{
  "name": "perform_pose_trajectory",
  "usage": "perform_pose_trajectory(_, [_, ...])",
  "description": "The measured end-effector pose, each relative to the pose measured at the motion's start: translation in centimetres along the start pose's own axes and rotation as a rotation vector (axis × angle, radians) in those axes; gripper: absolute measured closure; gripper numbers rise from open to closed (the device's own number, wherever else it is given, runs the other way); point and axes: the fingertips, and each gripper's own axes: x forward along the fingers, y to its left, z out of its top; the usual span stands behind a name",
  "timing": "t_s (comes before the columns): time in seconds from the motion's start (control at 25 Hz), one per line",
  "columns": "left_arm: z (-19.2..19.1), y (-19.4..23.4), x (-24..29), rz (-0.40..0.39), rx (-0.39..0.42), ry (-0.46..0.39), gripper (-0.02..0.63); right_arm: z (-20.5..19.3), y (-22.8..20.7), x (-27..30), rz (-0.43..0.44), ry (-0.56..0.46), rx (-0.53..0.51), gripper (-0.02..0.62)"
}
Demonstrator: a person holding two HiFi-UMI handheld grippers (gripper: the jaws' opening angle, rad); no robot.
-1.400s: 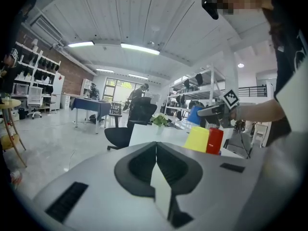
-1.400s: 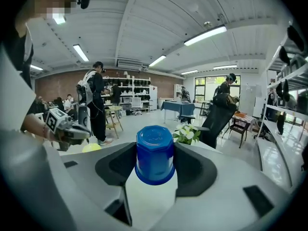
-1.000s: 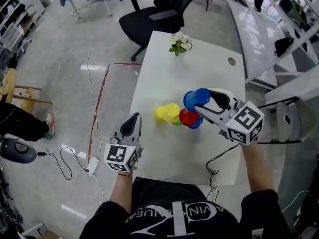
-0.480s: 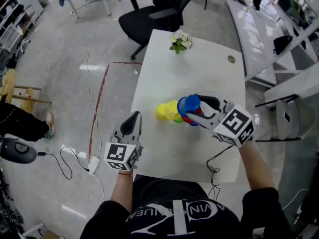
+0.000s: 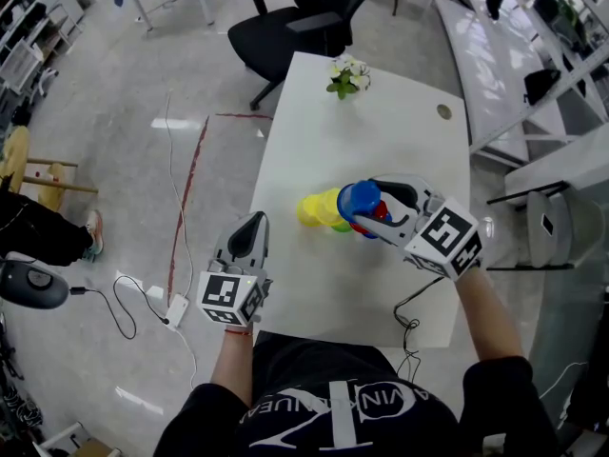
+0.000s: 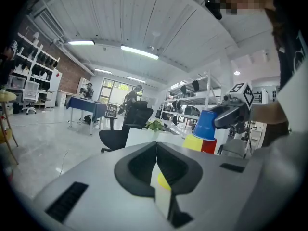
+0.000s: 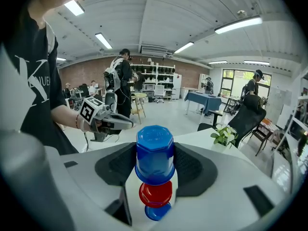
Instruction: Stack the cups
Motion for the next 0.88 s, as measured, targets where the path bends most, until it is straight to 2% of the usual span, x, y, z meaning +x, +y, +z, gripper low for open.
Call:
perform_pose_trajectory(0.56, [-0.22,-0.11,-0.1,-0.003,-0.015,0.003,0.601,-0.28,-0.22,-0.26,0.001,-0.001,0.009,0.347])
perform_pose_trajectory(0.88, [-0.11,-0.2,-0.17,-0.011,-0.02,0.007,0.601,-0.26,-0.01,-0.42,0.002,-0.005,0.018,0.311])
